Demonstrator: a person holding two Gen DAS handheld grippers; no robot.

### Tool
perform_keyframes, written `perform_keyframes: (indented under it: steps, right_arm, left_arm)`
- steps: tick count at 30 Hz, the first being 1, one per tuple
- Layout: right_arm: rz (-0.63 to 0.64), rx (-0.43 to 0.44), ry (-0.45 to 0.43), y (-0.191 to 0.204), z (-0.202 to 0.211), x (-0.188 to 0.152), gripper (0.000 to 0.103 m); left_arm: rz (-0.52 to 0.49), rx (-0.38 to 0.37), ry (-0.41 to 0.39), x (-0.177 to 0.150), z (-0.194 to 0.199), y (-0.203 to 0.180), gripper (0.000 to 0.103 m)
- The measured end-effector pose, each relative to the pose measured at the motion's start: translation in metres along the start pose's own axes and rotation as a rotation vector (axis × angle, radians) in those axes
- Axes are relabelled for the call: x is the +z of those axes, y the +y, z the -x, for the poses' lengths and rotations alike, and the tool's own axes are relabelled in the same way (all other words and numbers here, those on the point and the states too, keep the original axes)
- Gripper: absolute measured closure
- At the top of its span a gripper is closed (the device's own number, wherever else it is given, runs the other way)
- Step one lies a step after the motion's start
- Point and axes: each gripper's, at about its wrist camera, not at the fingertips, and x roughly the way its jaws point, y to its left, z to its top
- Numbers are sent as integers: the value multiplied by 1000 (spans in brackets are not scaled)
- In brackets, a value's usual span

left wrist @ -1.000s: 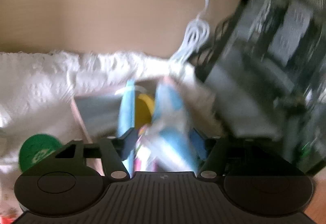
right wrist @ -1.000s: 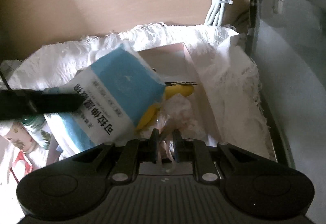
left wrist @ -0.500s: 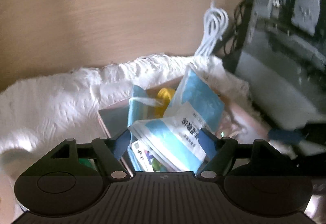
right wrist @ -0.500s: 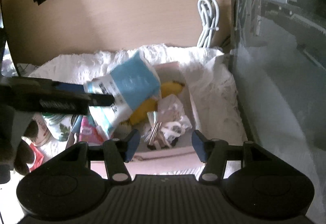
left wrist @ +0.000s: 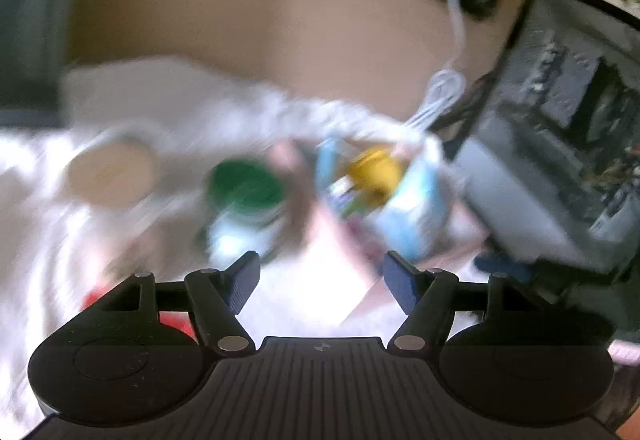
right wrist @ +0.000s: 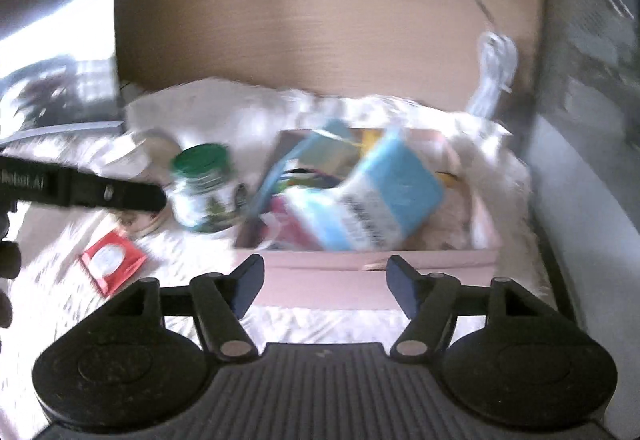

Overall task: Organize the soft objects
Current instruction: 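Grasp the red wet-wipe packet with the left tool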

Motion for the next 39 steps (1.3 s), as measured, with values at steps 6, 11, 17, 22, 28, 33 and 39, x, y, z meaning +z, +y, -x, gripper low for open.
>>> perform_keyframes:
  steps: [6, 11, 17, 22, 28, 33, 39]
  right_arm:
    - [75, 90, 75, 46, -16, -10, 31]
    - [122, 175, 117, 85, -33, -7, 31]
    - [173, 285, 160, 138, -74, 6, 31]
    - [145, 310, 194, 157, -113, 18, 31]
    - [55, 525, 313, 169, -118, 13, 27]
    - [253, 551, 298, 195, -86, -12, 27]
    - [347, 312, 170, 167, -58, -25, 27]
  left_arm:
    - [150, 131, 18, -39, 33, 65, 30]
    - [208, 223, -22, -49, 58, 99, 30]
    - [278, 217, -14, -58, 75, 132, 30]
    - [357, 169, 2, -69, 86, 150, 30]
    - [429, 161, -9, -77, 89, 166, 30]
    - [450, 163, -9, -71, 78, 162, 30]
    - [375, 263, 49, -56, 34, 135, 30]
